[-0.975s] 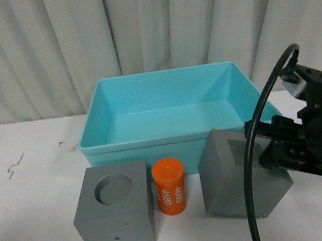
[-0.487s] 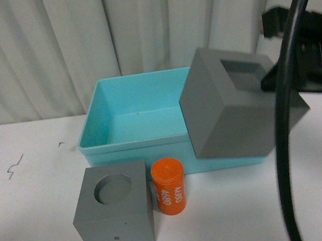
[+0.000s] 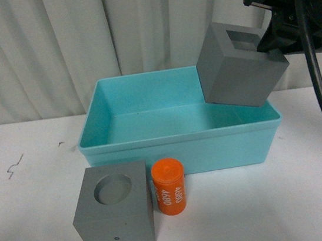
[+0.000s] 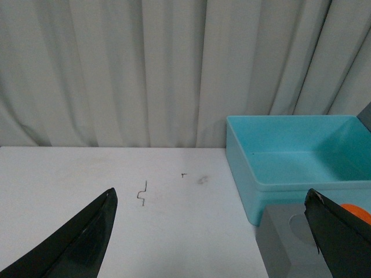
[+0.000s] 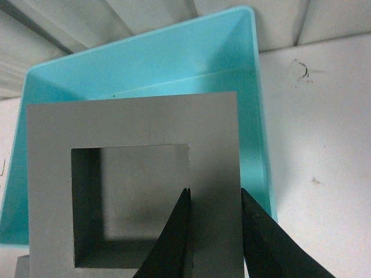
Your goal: Place gray and orange parts in blue box
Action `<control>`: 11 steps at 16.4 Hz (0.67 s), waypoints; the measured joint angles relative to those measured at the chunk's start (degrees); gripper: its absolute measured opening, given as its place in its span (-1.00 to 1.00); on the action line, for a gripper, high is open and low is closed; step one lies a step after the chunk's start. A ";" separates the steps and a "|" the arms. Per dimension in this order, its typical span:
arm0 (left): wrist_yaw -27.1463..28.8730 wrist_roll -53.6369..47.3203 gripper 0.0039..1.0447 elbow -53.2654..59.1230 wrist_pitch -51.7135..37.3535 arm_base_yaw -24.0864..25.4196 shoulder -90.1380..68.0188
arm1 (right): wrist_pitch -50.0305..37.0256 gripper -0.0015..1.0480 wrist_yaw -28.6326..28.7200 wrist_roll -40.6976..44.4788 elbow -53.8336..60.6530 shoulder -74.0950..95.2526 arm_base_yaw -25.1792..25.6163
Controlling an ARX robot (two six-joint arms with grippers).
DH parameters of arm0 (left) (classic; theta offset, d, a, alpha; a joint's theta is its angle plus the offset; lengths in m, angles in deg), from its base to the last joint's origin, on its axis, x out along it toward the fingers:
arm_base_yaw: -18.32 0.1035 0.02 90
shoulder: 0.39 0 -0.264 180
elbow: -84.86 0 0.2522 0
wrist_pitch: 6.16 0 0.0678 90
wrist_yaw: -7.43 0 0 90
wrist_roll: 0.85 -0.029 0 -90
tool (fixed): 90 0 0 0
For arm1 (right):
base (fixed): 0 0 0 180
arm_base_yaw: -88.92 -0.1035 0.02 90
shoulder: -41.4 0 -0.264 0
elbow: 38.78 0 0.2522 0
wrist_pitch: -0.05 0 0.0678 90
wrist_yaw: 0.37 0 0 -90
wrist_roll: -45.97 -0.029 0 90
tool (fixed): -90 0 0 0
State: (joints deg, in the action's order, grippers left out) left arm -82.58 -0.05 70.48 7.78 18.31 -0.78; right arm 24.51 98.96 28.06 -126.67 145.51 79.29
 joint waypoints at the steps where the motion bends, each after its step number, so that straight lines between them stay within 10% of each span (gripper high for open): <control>1: 0.00 0.00 0.88 0.00 0.00 0.00 0.00 | 0.09 -0.65 0.15 0.70 -2.47 2.03 0.02; 11: 0.00 0.00 0.88 0.00 0.00 0.00 0.00 | 2.21 -0.66 0.79 1.51 -12.92 15.80 1.33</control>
State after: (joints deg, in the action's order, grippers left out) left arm -82.58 -0.05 70.48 7.78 18.31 -0.78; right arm 26.72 99.74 29.56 -139.59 161.31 80.62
